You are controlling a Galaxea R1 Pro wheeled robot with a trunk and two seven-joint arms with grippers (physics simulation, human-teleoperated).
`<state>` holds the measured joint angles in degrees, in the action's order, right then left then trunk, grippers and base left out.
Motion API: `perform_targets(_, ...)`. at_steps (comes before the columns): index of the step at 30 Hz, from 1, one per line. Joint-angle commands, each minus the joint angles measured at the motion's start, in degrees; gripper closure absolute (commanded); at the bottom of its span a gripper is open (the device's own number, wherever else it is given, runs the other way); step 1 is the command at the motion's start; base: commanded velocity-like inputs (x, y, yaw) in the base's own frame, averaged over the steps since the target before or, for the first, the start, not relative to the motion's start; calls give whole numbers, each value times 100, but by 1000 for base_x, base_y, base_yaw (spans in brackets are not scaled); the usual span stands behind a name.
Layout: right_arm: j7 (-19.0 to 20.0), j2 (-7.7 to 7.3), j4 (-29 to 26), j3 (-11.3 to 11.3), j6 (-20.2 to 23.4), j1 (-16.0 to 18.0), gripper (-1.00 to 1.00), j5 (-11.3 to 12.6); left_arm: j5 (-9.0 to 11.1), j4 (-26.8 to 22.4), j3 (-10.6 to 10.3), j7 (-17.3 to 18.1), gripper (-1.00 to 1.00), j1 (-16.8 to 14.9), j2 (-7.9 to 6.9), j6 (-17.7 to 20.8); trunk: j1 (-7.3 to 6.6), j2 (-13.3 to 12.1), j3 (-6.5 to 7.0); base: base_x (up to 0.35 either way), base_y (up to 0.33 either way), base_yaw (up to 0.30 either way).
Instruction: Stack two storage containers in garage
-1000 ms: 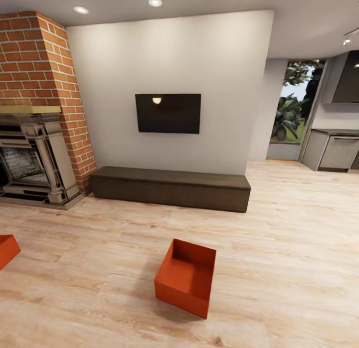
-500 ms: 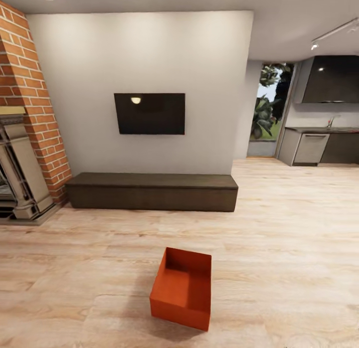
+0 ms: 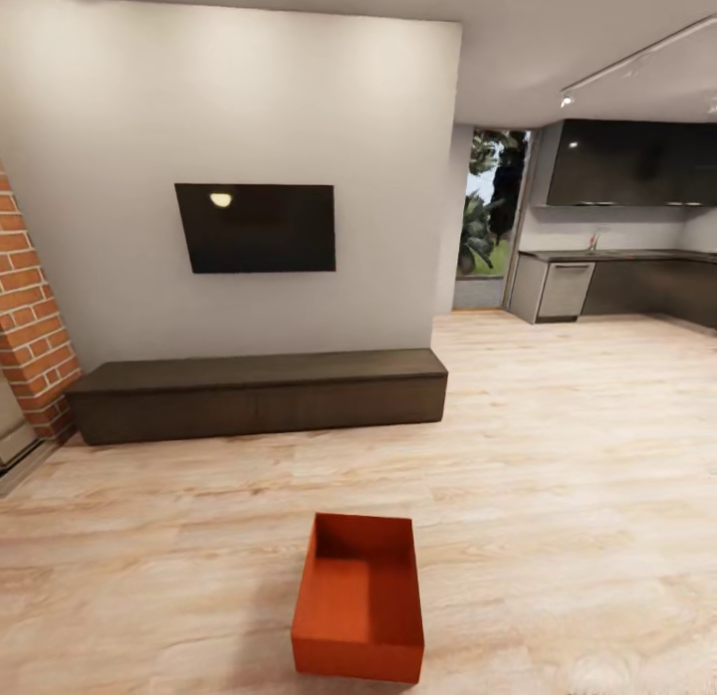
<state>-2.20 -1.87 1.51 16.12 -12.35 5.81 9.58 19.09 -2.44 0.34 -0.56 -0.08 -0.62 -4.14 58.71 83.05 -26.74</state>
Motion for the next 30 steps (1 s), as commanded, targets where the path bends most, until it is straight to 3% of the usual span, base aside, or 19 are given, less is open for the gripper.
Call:
perform_targets(1,-5,2,16,49,-31,8,-100,55,14,-1,1,-6,-100,-1,0,-12,2,3,-6,209,295,-288)
perform_targets(7,-6,-1,16,55,-31,8,-100,61,10,-2,1,-6,-100,-1,0,-17,2,3,-6,153,177,-211)
perform_targets(22,0,-24,16,67,-22,8,-100,24,13,-4,5,-6,-100,1,-5,-26,2,3,-6,14,9,-13)
perform_targets(30,0,-24,16,75,-22,8,-100,19,16,-2,9,-6,-100,1,-8,-26,2,3,-6,260,0,0)
